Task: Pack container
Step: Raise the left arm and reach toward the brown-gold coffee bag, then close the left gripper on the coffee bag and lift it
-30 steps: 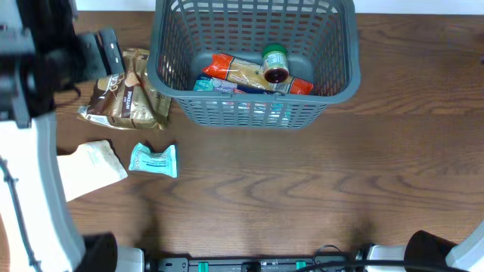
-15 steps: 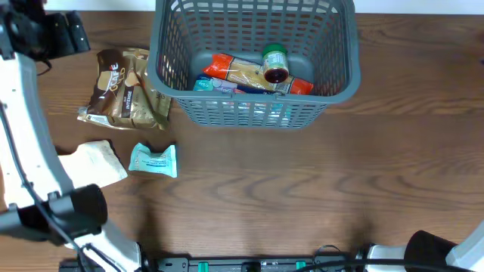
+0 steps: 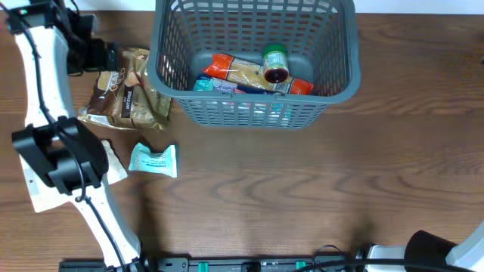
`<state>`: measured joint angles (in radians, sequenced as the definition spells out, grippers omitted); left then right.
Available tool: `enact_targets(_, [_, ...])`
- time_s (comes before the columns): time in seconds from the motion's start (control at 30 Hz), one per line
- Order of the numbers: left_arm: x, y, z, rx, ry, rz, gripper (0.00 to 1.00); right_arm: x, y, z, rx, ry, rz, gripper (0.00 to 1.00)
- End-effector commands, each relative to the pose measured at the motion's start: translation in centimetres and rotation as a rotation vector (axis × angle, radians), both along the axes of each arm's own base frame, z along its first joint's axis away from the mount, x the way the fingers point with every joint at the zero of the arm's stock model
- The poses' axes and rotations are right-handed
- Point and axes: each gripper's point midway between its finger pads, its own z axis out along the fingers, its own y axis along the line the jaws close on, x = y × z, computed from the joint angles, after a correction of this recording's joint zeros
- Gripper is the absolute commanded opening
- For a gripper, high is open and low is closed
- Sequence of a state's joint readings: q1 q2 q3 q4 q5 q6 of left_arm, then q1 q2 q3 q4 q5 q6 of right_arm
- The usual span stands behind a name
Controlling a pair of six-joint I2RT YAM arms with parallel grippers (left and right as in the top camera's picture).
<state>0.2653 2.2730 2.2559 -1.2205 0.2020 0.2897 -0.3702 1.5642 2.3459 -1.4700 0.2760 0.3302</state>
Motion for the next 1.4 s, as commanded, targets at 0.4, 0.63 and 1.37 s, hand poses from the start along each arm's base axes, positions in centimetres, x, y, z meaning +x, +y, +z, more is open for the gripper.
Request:
enact_targets(0.4, [3.2, -6.8, -2.7, -0.083, -0.055, -0.246, 0.98, 0.0, -0.3, -0.2, 0.010, -0.002, -0.017, 0.99])
enact_targets(0.63, [2.2, -6.6, -3.9, -0.038, 0.011, -0.239, 0.98, 0.0, -0.3, -0.2, 0.010, -0.002, -0.017, 0.99])
enact_targets(1.37, [-0.7, -6.2, -8.1, -0.043, 0.159, -0.140, 0.98, 0.0, -0.3, -0.2, 0.010, -0.002, -0.016, 0.99])
